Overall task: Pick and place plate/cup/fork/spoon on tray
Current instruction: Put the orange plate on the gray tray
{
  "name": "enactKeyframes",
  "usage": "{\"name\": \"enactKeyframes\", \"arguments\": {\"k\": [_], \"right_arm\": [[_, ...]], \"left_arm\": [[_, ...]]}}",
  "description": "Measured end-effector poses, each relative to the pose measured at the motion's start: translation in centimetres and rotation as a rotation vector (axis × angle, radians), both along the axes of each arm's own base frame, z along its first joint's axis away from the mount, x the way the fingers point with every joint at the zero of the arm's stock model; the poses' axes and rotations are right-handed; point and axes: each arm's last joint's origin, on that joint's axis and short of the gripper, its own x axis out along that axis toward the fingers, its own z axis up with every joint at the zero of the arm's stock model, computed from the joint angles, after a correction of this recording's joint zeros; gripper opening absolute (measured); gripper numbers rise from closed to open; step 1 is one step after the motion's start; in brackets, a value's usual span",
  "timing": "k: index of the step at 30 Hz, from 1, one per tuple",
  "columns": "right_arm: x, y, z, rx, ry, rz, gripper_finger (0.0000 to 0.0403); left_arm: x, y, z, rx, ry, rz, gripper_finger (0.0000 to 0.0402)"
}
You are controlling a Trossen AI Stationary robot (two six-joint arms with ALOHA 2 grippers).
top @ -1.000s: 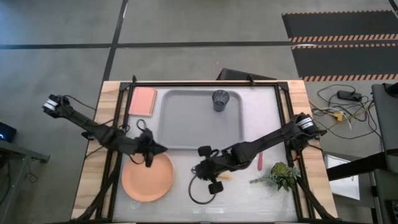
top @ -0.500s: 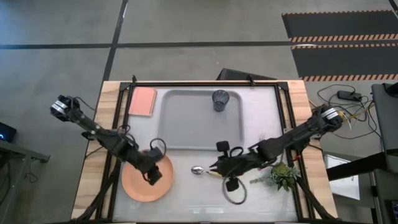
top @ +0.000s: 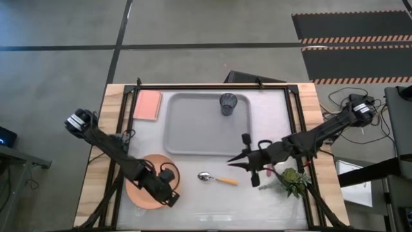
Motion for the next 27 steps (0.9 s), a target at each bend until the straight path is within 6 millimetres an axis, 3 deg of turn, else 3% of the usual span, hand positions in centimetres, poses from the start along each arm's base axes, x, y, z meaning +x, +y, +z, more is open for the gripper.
{"name": "enactKeyframes", "arguments": {"k": [8, 19, 27], "right_arm": [[-2.1, -0.9, 1.9, 0.0, -0.082, 0.011, 0.0038], [-3.0, -1.3, 2.1, -0.031, -0.057, 0.03, 0.0038], [-3.0, -1.3, 2.1, -0.049, -0.059, 0.035, 0.0038]], "left_arm": [[0.2, -0.1, -0.9, 0.057, -0.007, -0.034, 0.0013], [0.4, 0.1, -1.0, 0.076, -0.013, 0.006, 0.016], [0.9, -0.2, -0.6, 0.095, -0.046, 0.094, 0.017]]}}
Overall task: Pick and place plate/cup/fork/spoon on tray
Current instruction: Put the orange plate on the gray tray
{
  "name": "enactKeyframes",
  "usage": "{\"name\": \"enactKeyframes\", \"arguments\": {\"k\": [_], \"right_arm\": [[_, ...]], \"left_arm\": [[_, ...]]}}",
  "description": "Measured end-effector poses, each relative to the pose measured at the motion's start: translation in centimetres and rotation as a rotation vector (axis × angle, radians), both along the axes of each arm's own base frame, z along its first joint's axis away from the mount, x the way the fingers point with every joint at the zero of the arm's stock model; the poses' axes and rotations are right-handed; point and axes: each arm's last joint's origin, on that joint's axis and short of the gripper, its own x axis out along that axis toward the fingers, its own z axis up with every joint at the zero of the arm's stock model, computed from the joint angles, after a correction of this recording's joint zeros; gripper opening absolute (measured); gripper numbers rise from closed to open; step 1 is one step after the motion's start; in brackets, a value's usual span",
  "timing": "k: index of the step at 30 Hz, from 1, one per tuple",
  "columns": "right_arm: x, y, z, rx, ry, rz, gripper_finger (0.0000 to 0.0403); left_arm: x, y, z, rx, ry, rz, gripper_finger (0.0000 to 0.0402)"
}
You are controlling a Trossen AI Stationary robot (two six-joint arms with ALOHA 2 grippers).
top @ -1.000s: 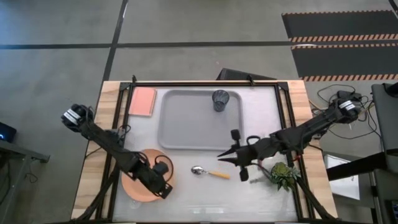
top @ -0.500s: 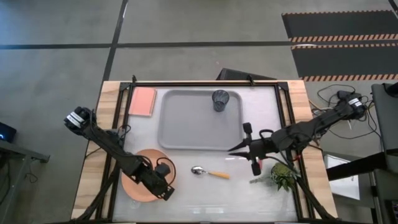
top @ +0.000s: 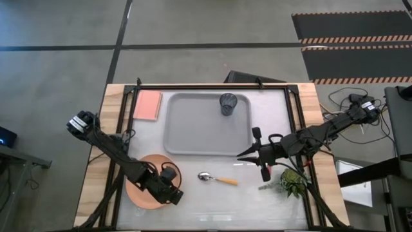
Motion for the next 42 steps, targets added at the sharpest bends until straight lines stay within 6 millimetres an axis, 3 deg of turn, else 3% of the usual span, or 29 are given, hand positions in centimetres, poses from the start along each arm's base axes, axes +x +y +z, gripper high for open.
{"name": "enactKeyframes", "arguments": {"k": [6, 14, 25, 33, 42], "right_arm": [[0.0, 0.0, 0.0, 0.0, 0.001, 0.0, 0.0038], [0.0, 0.0, 0.0, 0.006, 0.002, -0.002, 0.0038], [0.0, 0.0, -0.1, 0.007, 0.017, -0.003, 0.0038], [0.0, 0.0, -0.2, 0.019, 0.022, -0.006, 0.0038], [0.0, 0.0, -0.2, 0.018, 0.022, -0.007, 0.0038]], "left_arm": [[1.3, -1.0, -1.7, 0.048, 0.053, -0.016, 0.0168], [2.1, -1.7, -2.4, 0.148, 0.13, -0.051, 0.0127], [1.7, -2.0, -3.6, 0.21, 0.159, -0.063, 0.0023], [1.0, -2.9, -2.1, 0.218, 0.132, -0.129, 0.0009], [1.3, -3.4, 3.4, 0.361, 0.123, -0.352, 0.0003]]}}
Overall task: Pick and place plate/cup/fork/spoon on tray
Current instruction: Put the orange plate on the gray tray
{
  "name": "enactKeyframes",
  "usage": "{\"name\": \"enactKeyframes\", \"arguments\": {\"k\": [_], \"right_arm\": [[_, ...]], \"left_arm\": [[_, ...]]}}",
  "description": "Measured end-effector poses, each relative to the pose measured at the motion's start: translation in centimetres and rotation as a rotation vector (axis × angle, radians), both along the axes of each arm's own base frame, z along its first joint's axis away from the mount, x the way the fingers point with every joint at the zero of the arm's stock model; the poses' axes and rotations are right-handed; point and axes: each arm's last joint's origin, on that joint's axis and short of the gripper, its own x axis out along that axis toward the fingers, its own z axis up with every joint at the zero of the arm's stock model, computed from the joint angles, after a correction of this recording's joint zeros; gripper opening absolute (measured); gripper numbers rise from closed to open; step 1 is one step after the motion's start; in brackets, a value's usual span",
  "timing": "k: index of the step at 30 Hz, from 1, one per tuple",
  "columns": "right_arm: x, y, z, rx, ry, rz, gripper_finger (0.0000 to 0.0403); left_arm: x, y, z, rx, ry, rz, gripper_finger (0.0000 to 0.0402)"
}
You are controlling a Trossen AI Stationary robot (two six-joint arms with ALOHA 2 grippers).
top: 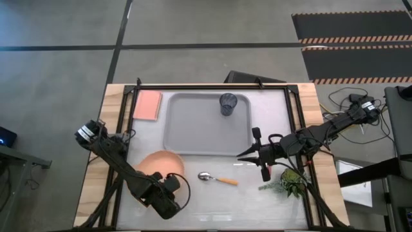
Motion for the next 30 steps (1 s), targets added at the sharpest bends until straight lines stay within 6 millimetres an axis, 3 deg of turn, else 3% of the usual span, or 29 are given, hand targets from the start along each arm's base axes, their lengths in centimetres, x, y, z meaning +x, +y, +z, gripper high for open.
{"name": "enactKeyframes", "arguments": {"k": [6, 14, 23, 30], "right_arm": [[0.0, 0.0, 0.0, -0.002, 0.003, 0.0, 0.0038], [0.0, 0.0, 0.0, -0.002, 0.004, 0.0, 0.0038], [0.0, 0.0, -0.1, -0.003, 0.005, 0.0, 0.0038], [-0.7, -0.4, -0.2, -0.014, 0.058, -0.011, 0.0038]], "left_arm": [[1.3, 0.8, 2.8, 0.125, -0.089, -0.081, 0.0003], [2.9, 2.9, 3.6, 0.337, -0.173, -0.125, 0.0001], [5.7, 8.4, 3.6, 0.569, -0.1, -0.263, 0.0001], [8.1, 13.5, 2.0, 0.653, -0.058, -0.381, 0.0001]]}}
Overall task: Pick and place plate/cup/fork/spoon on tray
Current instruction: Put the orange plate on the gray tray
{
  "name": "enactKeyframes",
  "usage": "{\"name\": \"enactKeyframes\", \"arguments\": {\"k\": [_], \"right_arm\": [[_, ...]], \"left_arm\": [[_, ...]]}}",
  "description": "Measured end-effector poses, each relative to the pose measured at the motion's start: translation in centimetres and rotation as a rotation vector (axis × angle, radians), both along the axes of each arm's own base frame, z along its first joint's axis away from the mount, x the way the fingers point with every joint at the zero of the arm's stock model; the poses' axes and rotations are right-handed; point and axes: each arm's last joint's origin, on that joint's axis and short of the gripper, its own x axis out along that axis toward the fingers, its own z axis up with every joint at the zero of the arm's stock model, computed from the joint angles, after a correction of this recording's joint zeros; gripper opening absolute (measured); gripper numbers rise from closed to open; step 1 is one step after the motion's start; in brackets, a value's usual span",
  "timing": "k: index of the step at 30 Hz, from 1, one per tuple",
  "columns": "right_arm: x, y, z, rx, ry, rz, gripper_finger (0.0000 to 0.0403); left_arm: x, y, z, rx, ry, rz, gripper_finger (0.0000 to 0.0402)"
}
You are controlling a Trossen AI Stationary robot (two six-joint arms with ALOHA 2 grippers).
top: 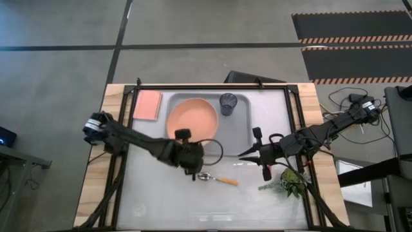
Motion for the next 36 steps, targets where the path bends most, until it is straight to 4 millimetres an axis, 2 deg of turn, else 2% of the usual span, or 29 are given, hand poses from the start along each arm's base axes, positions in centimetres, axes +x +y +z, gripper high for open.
{"name": "enactKeyframes", "arguments": {"k": [8, 14, 20, 31, 36], "right_arm": [[-1.4, -0.7, 0.1, 0.041, 0.012, -0.014, 0.0038], [-2.0, -0.9, 0.1, 0.048, 0.0, -0.014, 0.0038], [-2.0, -0.9, 0.0, 0.054, 0.0, -0.016, 0.0038], [-2.0, -0.9, 0.0, 0.067, 0.003, -0.02, 0.0038], [-2.0, -0.9, 0.0, 0.072, 0.004, -0.021, 0.0038]], "left_arm": [[0.9, 5.2, -3.4, -0.047, 0.003, 0.002, 0.0001], [0.4, 7.4, -5.9, -0.106, -0.003, 0.035, 0.0001], [0.1, 8.0, -6.9, -0.106, -0.017, 0.05, 0.0006], [0.3, 8.0, -6.9, -0.115, -0.042, 0.062, 0.0067], [0.1, 7.9, -6.6, -0.118, -0.042, 0.064, 0.0082]]}}
